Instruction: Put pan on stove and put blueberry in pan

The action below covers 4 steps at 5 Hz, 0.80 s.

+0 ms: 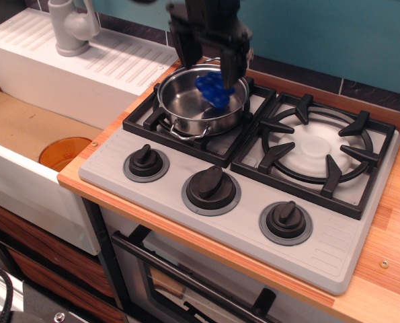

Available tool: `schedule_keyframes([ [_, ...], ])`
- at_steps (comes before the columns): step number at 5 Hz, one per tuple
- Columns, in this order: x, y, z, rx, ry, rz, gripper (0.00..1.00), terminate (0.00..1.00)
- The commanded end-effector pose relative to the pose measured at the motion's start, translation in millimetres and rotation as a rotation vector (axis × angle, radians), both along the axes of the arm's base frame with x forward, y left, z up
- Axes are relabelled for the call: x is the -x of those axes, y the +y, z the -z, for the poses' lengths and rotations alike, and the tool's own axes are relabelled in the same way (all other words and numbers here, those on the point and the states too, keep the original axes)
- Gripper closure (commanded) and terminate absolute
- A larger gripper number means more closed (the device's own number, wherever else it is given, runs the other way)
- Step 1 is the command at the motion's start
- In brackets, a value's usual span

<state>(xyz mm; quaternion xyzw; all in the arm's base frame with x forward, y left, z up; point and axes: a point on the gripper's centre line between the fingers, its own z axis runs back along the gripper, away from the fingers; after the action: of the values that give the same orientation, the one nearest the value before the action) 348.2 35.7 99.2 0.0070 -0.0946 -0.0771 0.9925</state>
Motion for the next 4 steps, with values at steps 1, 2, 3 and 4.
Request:
schedule_keyframes([
  [1, -1.0, -15.7, -46.5, -0.050, -0.025, -0.035, 0.00, 0.00],
  [2, 2.3, -21.9, -44.3, -0.039, -0.030, -0.035, 0.00, 0.00],
  [3, 5.5, -27.5, -43.5, -0.042, -0.037, -0.040, 0.00, 0.00],
  [4, 8.9, -32.1, -44.9, -0.047, -0.037, -0.041, 0.00, 0.00],
])
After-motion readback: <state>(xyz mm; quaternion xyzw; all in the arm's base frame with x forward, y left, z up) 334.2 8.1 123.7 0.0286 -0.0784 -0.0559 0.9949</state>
